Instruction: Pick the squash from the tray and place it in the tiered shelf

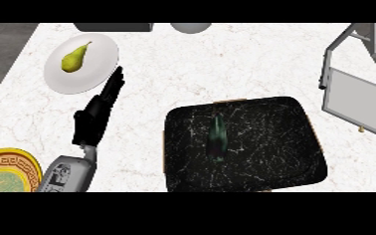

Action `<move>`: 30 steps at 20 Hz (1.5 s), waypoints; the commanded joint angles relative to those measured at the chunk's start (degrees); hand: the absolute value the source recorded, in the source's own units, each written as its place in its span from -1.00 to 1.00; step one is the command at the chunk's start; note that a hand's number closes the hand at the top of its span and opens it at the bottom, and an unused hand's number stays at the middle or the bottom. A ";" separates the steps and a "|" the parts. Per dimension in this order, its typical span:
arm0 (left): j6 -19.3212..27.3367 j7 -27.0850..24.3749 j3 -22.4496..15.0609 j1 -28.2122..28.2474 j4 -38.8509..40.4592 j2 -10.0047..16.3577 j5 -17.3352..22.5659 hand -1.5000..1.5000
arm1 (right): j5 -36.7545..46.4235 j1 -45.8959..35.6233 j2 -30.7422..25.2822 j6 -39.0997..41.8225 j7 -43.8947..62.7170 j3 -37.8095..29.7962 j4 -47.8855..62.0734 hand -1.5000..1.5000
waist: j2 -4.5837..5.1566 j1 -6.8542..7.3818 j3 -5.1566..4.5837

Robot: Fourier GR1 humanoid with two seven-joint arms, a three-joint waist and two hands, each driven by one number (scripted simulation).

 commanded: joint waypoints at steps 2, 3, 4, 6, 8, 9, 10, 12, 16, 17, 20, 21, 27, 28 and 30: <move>-0.38 0.62 -0.24 -1.07 0.59 -0.68 -0.12 0.00 | -9.03 -1.44 1.78 -13.27 -4.74 -7.22 2.63 1.00 | 0.29 0.34 0.18; -0.99 -2.12 0.52 0.42 1.70 -0.38 0.37 0.00 | -9.09 0.11 3.49 -13.70 -4.11 -6.36 0.98 1.00 | 0.05 -0.07 0.06; -2.56 1.41 0.85 1.27 -2.54 1.60 1.23 0.00 | -11.72 0.83 1.26 -15.29 -7.55 -8.66 3.84 1.00 | -0.06 0.29 0.10; -0.55 -0.76 1.18 -0.06 1.45 -0.50 -0.35 0.00 | -13.31 1.01 0.92 -16.56 -9.77 -7.96 5.07 1.00 | -0.04 -0.25 0.02; -1.30 -2.30 0.57 3.09 -1.78 0.52 -0.87 0.00 | -16.92 2.82 -0.51 -20.66 -14.89 -10.70 10.28 1.00 | -0.01 0.11 0.05; 0.77 -2.01 -1.17 -0.18 2.27 -3.09 -2.70 0.00 | -15.65 -2.40 -1.88 -18.63 -12.36 -9.16 12.14 1.00 | 0.02 -0.05 0.01; -2.80 2.95 1.95 -0.28 -2.13 0.75 0.55 0.00 | -18.18 1.62 -1.69 -17.43 -13.70 -9.57 8.29 1.00 | -0.15 -0.24 0.02; -2.24 -4.04 1.88 0.92 3.32 -0.81 -0.86 0.00 | -18.85 0.43 -2.33 -19.92 -15.22 -9.39 13.24 1.00 | -0.03 -0.13 0.00; -1.39 -3.71 1.56 2.39 0.62 -1.65 -2.06 0.00 | -20.58 -0.71 -4.59 -20.57 -16.47 -9.09 16.18 1.00 | -0.09 -0.11 -0.01; -0.52 -0.73 0.75 0.77 0.80 -1.86 -2.18 0.00 | -10.72 3.99 -7.52 -19.22 -9.72 -10.38 20.27 1.00 | 0.21 -0.48 -0.07; -1.48 -1.36 1.25 0.14 1.50 -1.61 -2.03 0.00 | -7.73 2.58 -7.13 -21.92 -3.65 -10.50 18.98 -1.00 | -0.05 -0.30 -0.03; -2.77 0.70 2.44 -0.55 -0.04 -0.49 -0.65 0.00 | -6.69 3.47 -6.42 -22.47 -2.16 -10.18 18.64 -1.00 | -0.10 -0.24 -0.02; -4.46 2.18 4.63 -0.27 -1.34 1.01 -0.14 0.00 | -10.90 4.79 -5.74 -19.61 1.27 -10.00 11.06 -1.00 | -0.28 -0.54 -0.02; -3.49 -1.94 4.16 0.49 1.72 -0.87 -0.72 0.00 | -15.58 6.41 -6.04 -24.02 -4.50 -12.47 14.29 -1.00 | -0.15 -0.52 0.00; -2.46 -0.06 1.13 5.04 -5.19 -1.83 -2.42 0.00 | -17.13 7.10 -5.67 -20.37 -2.27 -11.97 7.92 -1.00 | -0.36 -0.54 -0.01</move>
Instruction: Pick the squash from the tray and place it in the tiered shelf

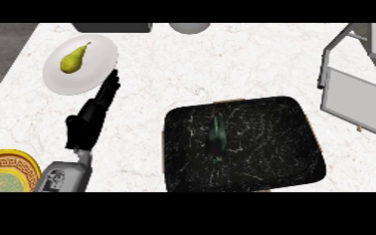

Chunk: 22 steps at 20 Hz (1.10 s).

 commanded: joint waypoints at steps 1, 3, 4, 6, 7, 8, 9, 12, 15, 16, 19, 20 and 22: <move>1.30 -1.83 0.28 -2.89 4.37 -1.57 -1.73 0.00 | -5.61 -0.98 0.23 -1.43 -1.99 -1.19 0.56 -1.00 | 0.19 -0.13 0.07; 0.36 -4.92 0.81 -1.75 6.46 -1.53 -1.30 0.00 | -9.11 0.59 -1.16 0.65 -3.08 -2.31 -2.28 -1.00 | 0.13 -0.31 0.05; -2.30 0.78 1.31 -1.11 0.98 0.84 0.39 0.00 | -8.67 -1.26 -0.56 -0.61 -2.83 -1.16 -0.66 -1.00 | 0.11 0.18 0.07; 0.27 -1.02 -0.16 0.62 0.29 -1.42 -1.47 0.00 | -11.44 0.70 -0.09 3.56 -1.30 -0.87 -7.15 -1.00 | -0.01 -0.05 0.06; 0.40 -1.67 1.05 -1.55 3.73 -1.56 -1.17 0.00 | -14.09 0.97 -1.31 6.80 -2.02 -1.27 -9.05 -1.00 | -0.01 -0.40 0.05; 1.13 1.47 0.18 -0.81 -0.79 -1.90 -1.92 0.00 | -14.29 2.25 -1.11 4.16 -2.99 -1.64 -7.85 -1.00 | 0.02 -0.08 0.07; 1.89 -3.33 0.10 -1.22 4.49 -2.39 -3.38 0.00 | -15.59 -1.31 -4.00 6.27 -2.46 -2.56 -6.58 -1.00 | 0.10 -0.17 0.05; 0.59 -2.68 -0.65 2.09 0.70 -2.24 -2.68 0.00 | -16.29 0.75 -3.69 3.04 -0.79 -4.87 -10.27 -1.00 | -0.03 -0.10 0.06; 1.12 -0.14 0.20 -3.87 3.90 -2.97 -2.63 0.00 | -17.38 -3.72 -2.84 -2.92 -0.51 -6.75 -10.59 -1.00 | 0.15 -0.11 0.08; 0.80 -2.45 0.44 -0.19 3.56 -2.42 -2.40 0.00 | -19.03 -1.45 -3.84 -0.76 1.03 -8.53 -15.35 -1.00 | -0.13 -0.63 0.06; 0.53 -0.79 -0.02 0.24 1.33 -2.30 -2.70 0.00 | -18.49 -1.93 -7.92 -0.36 4.33 -11.24 -14.65 -1.00 | -0.08 -0.33 0.07; -0.60 -0.95 2.26 -1.47 3.46 -1.49 -0.67 0.00 | -16.34 -0.70 -8.42 2.36 9.73 -11.30 -20.62 -1.00 | -0.23 -1.06 0.01; 0.34 0.27 1.91 -0.35 2.12 -1.16 -1.90 0.00 | -17.94 2.82 -9.96 6.11 13.34 -15.41 -24.73 -1.00 | -0.40 -1.53 0.03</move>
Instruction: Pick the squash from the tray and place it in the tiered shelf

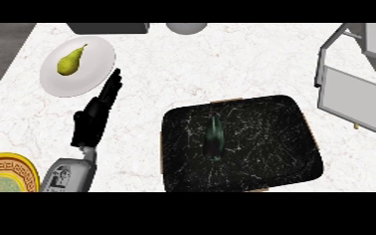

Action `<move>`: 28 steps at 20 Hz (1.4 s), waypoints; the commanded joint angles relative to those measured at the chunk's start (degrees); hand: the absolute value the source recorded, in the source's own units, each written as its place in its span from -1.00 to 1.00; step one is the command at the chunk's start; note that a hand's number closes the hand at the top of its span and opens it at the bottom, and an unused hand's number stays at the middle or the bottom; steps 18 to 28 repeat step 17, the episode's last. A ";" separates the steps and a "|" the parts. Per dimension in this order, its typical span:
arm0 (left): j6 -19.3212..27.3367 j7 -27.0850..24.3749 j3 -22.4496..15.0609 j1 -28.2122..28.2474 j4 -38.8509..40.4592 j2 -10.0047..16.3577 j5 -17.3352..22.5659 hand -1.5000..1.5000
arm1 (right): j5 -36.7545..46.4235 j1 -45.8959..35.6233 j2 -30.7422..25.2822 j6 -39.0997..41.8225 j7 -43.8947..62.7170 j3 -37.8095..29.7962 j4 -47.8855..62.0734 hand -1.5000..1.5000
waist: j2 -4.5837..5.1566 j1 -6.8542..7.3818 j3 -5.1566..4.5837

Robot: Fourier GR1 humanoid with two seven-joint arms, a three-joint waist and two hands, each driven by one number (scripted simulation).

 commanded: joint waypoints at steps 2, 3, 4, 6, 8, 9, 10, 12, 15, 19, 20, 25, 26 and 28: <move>-0.75 1.46 0.42 3.04 -5.02 1.20 0.66 0.00 | -2.15 7.22 -2.74 8.46 10.11 -7.64 -10.62 -1.00 | -0.37 -0.59 0.03; -1.07 -0.44 1.13 2.67 -2.43 1.14 1.10 0.00 | -4.53 5.85 -5.71 12.51 11.99 -9.33 -8.05 -1.00 | -0.26 -0.77 0.00; 0.38 1.00 0.22 1.53 -1.38 0.02 -0.34 0.00 | -5.23 8.84 -6.42 16.59 13.31 -10.53 -11.78 -1.00 | -0.39 -1.68 0.01; -1.09 -0.10 0.08 5.26 -3.87 0.67 0.78 0.00 | -9.22 13.31 -6.46 21.30 13.44 -16.05 -13.46 -1.00 | -0.62 -1.92 0.06; -0.13 -0.95 2.01 3.15 -0.75 0.70 0.96 0.00 | -12.70 17.36 -6.17 25.95 13.96 -21.64 -17.43 -1.00 | -0.64 -3.25 0.05; -0.52 1.35 2.85 0.73 -1.58 1.53 1.48 0.00 | -14.01 19.98 -4.67 27.82 13.82 -23.89 -20.66 -1.00 | -0.60 -3.13 0.08; -0.73 0.44 2.72 2.26 -2.59 1.95 1.26 0.00 | -16.69 22.02 -4.91 30.79 12.21 -26.66 -19.71 -1.00 | -0.63 -2.92 0.10; -0.76 2.11 1.52 1.72 -3.47 1.55 0.43 0.00 | -19.75 25.69 -4.91 33.96 9.89 -32.87 -21.90 -1.00 | -0.37 -2.13 0.10; -0.59 0.17 1.98 4.11 -2.65 1.18 0.84 0.00 | -27.42 29.11 -2.65 41.92 10.11 -41.56 -24.94 -1.00 | -0.76 -3.50 0.09; -0.88 -0.93 2.00 3.19 -1.72 1.39 0.44 0.00 | -30.89 32.09 -2.92 45.70 8.10 -48.01 -24.37 -1.00 | -0.48 -2.95 0.07; -0.88 -0.93 2.00 3.19 -1.72 1.39 0.44 0.00 | -30.89 32.09 -2.92 45.70 8.10 -48.01 -24.37 -1.00 | -0.48 -2.95 0.07; -0.88 -0.93 2.00 3.19 -1.72 1.39 0.44 0.00 | -30.89 32.09 -2.92 45.70 8.10 -48.01 -24.37 -1.00 | -0.48 -2.95 0.07; -0.88 -0.93 2.00 3.19 -1.72 1.39 0.44 0.00 | -30.89 32.09 -2.92 45.70 8.10 -48.01 -24.37 -1.00 | -0.48 -2.95 0.07; -0.88 -0.93 2.00 3.19 -1.72 1.39 0.44 0.00 | -30.89 32.09 -2.92 45.70 8.10 -48.01 -24.37 -1.00 | -0.48 -2.95 0.07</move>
